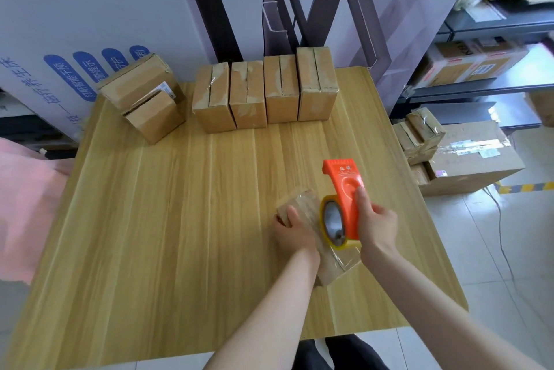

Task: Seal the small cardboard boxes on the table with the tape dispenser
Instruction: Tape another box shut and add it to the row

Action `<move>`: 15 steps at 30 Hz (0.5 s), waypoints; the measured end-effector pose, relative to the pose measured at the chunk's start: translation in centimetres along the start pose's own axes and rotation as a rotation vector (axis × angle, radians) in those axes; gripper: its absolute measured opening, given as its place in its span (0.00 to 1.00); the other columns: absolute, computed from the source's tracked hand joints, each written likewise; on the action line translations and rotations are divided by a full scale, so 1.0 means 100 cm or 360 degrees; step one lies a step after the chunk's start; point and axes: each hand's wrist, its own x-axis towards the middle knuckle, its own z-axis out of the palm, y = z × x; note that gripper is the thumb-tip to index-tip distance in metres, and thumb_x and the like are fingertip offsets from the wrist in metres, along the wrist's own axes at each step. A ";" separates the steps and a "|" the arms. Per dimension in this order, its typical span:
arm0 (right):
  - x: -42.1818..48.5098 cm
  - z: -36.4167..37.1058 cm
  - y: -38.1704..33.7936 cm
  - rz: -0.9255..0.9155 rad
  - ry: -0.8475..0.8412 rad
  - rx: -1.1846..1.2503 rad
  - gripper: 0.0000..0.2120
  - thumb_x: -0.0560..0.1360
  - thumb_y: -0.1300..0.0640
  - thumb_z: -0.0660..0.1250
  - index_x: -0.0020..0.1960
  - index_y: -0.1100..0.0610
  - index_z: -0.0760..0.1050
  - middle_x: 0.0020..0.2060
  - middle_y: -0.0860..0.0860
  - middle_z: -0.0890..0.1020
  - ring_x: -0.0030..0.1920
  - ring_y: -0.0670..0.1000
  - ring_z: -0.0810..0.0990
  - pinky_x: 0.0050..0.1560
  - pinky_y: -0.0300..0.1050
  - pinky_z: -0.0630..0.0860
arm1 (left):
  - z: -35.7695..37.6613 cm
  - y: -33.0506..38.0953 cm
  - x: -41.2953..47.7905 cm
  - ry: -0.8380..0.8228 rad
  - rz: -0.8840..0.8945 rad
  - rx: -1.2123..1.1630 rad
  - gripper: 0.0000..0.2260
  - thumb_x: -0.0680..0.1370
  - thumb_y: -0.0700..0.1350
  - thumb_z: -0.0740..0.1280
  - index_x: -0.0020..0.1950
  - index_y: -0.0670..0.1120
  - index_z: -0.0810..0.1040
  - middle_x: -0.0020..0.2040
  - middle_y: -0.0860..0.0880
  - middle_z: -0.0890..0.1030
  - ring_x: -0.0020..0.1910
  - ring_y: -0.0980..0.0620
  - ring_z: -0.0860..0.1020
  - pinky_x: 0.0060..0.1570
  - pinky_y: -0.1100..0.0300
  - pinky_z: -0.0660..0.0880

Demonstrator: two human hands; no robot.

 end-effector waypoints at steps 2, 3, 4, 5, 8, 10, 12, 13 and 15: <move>-0.009 0.006 0.007 0.0029 0.0014 0.0077 0.25 0.75 0.41 0.66 0.30 0.60 0.69 0.23 0.52 0.69 0.26 0.50 0.66 0.29 0.43 0.63 | -0.008 -0.002 0.002 -0.0138 0.0042 -0.0043 0.18 0.80 0.54 0.60 0.64 0.45 0.72 0.58 0.46 0.79 0.57 0.45 0.78 0.60 0.49 0.74; -0.012 0.008 0.009 -0.0010 0.0010 0.0085 0.26 0.75 0.41 0.66 0.29 0.59 0.68 0.21 0.50 0.68 0.25 0.50 0.65 0.27 0.43 0.62 | -0.015 -0.005 0.003 -0.0204 0.0142 0.0018 0.18 0.80 0.54 0.60 0.65 0.45 0.72 0.59 0.46 0.79 0.59 0.45 0.77 0.61 0.48 0.73; -0.014 0.010 0.011 -0.0052 -0.0004 0.0083 0.26 0.75 0.42 0.66 0.28 0.58 0.67 0.19 0.47 0.67 0.23 0.48 0.65 0.25 0.41 0.62 | -0.024 -0.008 0.005 -0.0239 0.0308 0.0165 0.19 0.80 0.53 0.61 0.67 0.44 0.71 0.63 0.46 0.77 0.62 0.46 0.75 0.64 0.49 0.71; -0.015 0.012 0.012 -0.0083 -0.0020 0.0080 0.26 0.75 0.42 0.66 0.27 0.58 0.67 0.17 0.45 0.67 0.21 0.46 0.65 0.23 0.39 0.62 | -0.033 -0.011 0.008 -0.0232 0.0538 0.0355 0.20 0.80 0.51 0.62 0.70 0.43 0.69 0.67 0.46 0.74 0.67 0.47 0.71 0.67 0.50 0.68; -0.018 0.015 0.013 -0.0101 -0.0002 0.0100 0.26 0.75 0.43 0.67 0.26 0.57 0.67 0.15 0.45 0.68 0.17 0.42 0.64 0.18 0.33 0.60 | -0.051 -0.002 0.016 -0.0224 0.1438 0.0712 0.18 0.79 0.41 0.65 0.70 0.44 0.72 0.70 0.48 0.71 0.71 0.51 0.66 0.70 0.54 0.65; -0.020 0.015 0.014 -0.0079 0.0026 0.0137 0.26 0.75 0.43 0.67 0.27 0.58 0.68 0.15 0.45 0.68 0.17 0.42 0.64 0.19 0.34 0.61 | -0.051 0.012 0.022 -0.0396 0.1860 0.0871 0.15 0.79 0.37 0.65 0.65 0.43 0.77 0.66 0.47 0.76 0.68 0.50 0.71 0.67 0.55 0.68; -0.021 0.014 0.016 -0.0061 0.0030 0.0180 0.25 0.75 0.42 0.66 0.28 0.59 0.69 0.18 0.46 0.69 0.20 0.45 0.66 0.23 0.38 0.64 | -0.047 0.026 0.024 -0.0577 0.1887 0.1117 0.15 0.80 0.39 0.64 0.66 0.44 0.76 0.67 0.48 0.76 0.67 0.50 0.72 0.67 0.56 0.68; -0.021 0.013 0.016 -0.0051 0.0035 0.0200 0.25 0.75 0.42 0.66 0.29 0.59 0.68 0.20 0.48 0.69 0.21 0.47 0.65 0.25 0.40 0.63 | -0.044 0.031 0.026 -0.0636 0.1793 0.1274 0.16 0.80 0.41 0.63 0.69 0.46 0.74 0.69 0.50 0.74 0.69 0.50 0.70 0.67 0.57 0.67; -0.020 0.012 0.015 -0.0030 0.0053 0.0218 0.25 0.75 0.42 0.67 0.29 0.59 0.68 0.21 0.49 0.68 0.23 0.48 0.65 0.27 0.41 0.63 | -0.039 0.034 0.031 -0.0662 0.1584 0.1555 0.18 0.81 0.45 0.61 0.71 0.50 0.70 0.71 0.53 0.71 0.69 0.53 0.69 0.63 0.63 0.67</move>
